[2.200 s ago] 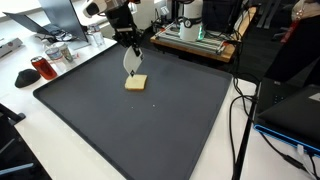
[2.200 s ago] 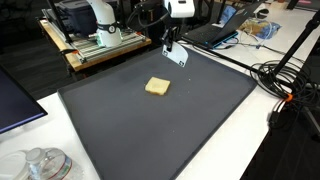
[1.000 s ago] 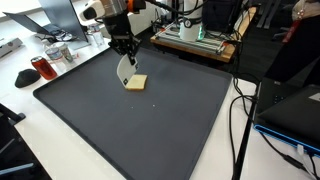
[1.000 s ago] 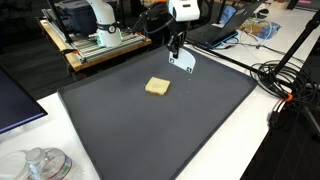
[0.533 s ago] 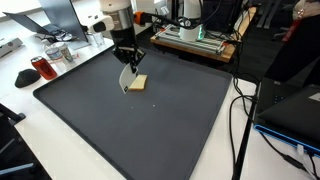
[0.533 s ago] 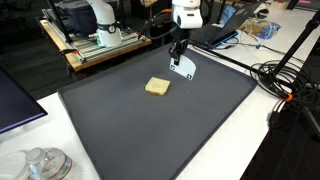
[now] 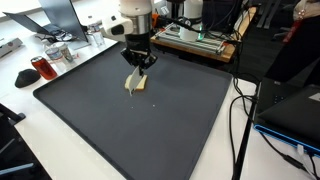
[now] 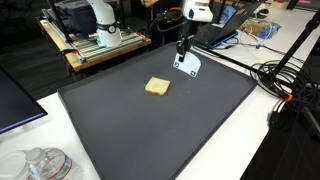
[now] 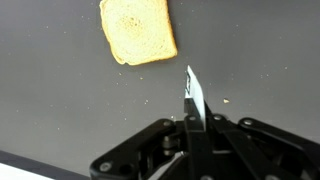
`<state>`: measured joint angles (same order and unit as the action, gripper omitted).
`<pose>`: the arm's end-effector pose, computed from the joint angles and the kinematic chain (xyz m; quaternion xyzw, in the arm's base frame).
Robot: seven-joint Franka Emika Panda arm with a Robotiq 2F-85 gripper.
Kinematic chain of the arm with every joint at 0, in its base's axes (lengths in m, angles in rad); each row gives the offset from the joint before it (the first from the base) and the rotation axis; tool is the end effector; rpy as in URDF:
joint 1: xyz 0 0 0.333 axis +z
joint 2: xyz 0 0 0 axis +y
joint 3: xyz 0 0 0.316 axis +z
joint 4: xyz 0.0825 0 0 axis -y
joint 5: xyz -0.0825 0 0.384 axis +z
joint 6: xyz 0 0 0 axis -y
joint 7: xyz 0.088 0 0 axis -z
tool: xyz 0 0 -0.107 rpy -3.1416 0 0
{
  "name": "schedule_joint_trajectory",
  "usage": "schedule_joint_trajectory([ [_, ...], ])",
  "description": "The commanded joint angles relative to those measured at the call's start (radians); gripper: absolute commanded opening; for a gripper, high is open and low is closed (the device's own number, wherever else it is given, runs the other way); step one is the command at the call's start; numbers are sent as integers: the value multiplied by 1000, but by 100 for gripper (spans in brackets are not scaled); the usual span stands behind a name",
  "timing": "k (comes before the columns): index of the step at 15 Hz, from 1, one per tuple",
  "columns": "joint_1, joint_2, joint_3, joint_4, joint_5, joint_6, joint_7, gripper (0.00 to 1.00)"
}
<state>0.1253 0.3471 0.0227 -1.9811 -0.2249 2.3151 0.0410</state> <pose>0.6018 0.0849 0.2904 0.9885 0.1290 0.0012 0.0784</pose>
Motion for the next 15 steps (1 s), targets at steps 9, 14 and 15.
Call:
schedule_joint_trajectory([
  [9, 137, 10, -14, -66, -228, 31, 311, 1],
  [14, 57, 3, 36, -40, -54, -26, 128, 1],
  [15, 32, -2, 44, -28, 2, -48, 67, 1],
])
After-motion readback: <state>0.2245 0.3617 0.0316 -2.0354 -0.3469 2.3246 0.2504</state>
